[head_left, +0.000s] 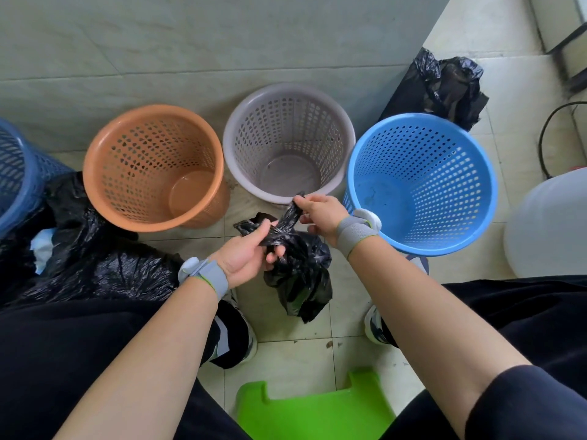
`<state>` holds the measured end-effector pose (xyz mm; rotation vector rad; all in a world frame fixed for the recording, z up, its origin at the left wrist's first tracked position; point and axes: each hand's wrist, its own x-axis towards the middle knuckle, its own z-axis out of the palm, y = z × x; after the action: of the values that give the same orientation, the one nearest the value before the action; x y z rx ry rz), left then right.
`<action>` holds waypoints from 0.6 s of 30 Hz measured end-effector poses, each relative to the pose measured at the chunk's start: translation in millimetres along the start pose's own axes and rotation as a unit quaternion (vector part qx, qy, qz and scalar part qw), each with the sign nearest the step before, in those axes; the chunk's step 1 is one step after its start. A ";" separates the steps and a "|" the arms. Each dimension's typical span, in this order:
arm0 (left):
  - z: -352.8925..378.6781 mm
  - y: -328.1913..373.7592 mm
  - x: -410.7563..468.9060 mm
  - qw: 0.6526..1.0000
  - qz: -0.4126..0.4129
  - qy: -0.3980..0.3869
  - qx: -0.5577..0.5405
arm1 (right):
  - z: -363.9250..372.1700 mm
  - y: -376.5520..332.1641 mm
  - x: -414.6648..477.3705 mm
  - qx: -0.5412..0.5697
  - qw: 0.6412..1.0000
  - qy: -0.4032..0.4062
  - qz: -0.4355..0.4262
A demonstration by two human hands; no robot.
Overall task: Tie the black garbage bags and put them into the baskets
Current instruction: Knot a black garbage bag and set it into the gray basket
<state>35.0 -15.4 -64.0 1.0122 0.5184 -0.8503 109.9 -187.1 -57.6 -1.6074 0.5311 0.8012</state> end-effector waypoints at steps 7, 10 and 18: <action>-8.1 -1.4 -1.0 0.991 0.000 0.019 -0.129 | -9.1 33.2 -17.2 0.192 0.981 0.016 0.023; -10.9 -2.0 -0.4 0.987 0.002 0.061 -0.150 | -8.7 35.2 -23.7 0.255 0.966 0.015 0.027; -5.3 -8.5 3.6 0.988 0.053 0.143 -0.037 | -2.1 38.2 -29.6 0.331 0.941 0.015 0.066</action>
<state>30.1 -14.3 -73.5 1.0903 0.7262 -0.5897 63.2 -199.3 -60.6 -0.9672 0.8361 0.6034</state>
